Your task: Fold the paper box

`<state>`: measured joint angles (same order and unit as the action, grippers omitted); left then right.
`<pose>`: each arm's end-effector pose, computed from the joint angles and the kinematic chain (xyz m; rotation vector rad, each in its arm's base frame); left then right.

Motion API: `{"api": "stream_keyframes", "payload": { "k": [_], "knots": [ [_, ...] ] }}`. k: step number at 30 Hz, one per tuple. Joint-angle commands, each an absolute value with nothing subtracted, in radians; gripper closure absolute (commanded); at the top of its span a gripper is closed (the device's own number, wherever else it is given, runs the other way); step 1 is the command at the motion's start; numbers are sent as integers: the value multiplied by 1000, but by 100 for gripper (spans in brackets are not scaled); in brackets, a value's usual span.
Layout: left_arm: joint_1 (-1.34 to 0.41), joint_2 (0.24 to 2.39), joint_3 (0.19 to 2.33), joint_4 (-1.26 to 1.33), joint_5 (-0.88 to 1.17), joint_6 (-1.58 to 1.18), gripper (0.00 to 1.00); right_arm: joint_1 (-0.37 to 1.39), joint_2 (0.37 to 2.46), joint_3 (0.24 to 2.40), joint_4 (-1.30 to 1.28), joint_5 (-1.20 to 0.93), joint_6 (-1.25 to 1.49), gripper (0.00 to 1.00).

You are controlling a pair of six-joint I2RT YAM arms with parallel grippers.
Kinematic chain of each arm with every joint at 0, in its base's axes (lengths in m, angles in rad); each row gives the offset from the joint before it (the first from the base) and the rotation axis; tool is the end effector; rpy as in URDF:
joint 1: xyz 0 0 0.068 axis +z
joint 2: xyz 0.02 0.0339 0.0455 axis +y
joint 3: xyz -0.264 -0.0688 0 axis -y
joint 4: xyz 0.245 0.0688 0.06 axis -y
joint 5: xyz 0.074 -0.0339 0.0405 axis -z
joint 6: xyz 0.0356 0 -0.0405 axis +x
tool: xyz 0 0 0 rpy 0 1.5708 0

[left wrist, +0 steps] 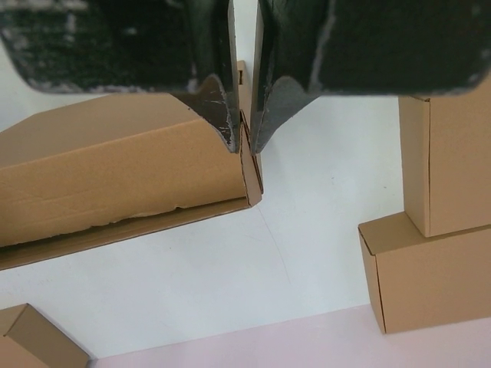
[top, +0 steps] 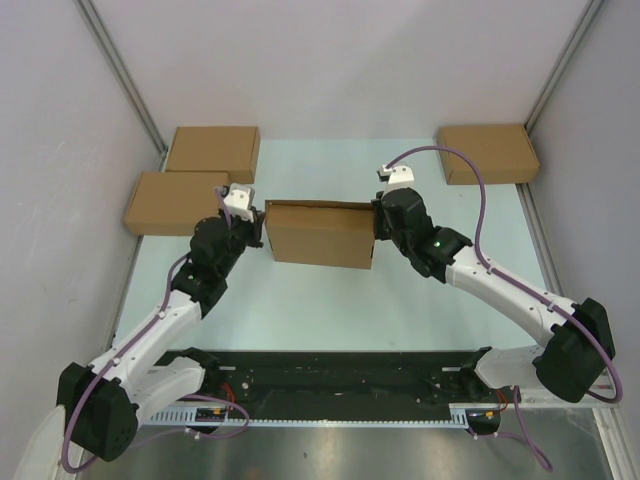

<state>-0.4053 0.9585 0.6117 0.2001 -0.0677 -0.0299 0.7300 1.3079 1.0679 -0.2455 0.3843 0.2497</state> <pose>0.2099 -0.0875 0.2867 0.2721 1.7027 -0.2642 0.2312 0.1890 0.3185 -0.2492 2.0101 0.2254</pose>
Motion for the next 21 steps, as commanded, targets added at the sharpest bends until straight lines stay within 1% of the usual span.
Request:
{"api": "stream_keyframes", "payload": {
  "k": [1, 5, 13, 19, 21],
  "knots": [
    [-387, 977, 627, 258, -11, -66, 87, 744, 1318, 1045, -279, 325, 252, 100],
    [-383, 995, 637, 273, 23, -81, 87, 746, 1316, 1045, -278, 327, 252, 100],
    [-382, 1040, 649, 299, 21, -81, 87, 753, 1321, 1045, -282, 327, 253, 100],
    [-374, 1065, 660, 318, 23, -80, 92, 761, 1325, 1045, -287, 330, 258, 100],
    [-373, 1066, 661, 322, 26, -75, 99, 762, 1328, 1045, -287, 333, 256, 100]
  ]
}}
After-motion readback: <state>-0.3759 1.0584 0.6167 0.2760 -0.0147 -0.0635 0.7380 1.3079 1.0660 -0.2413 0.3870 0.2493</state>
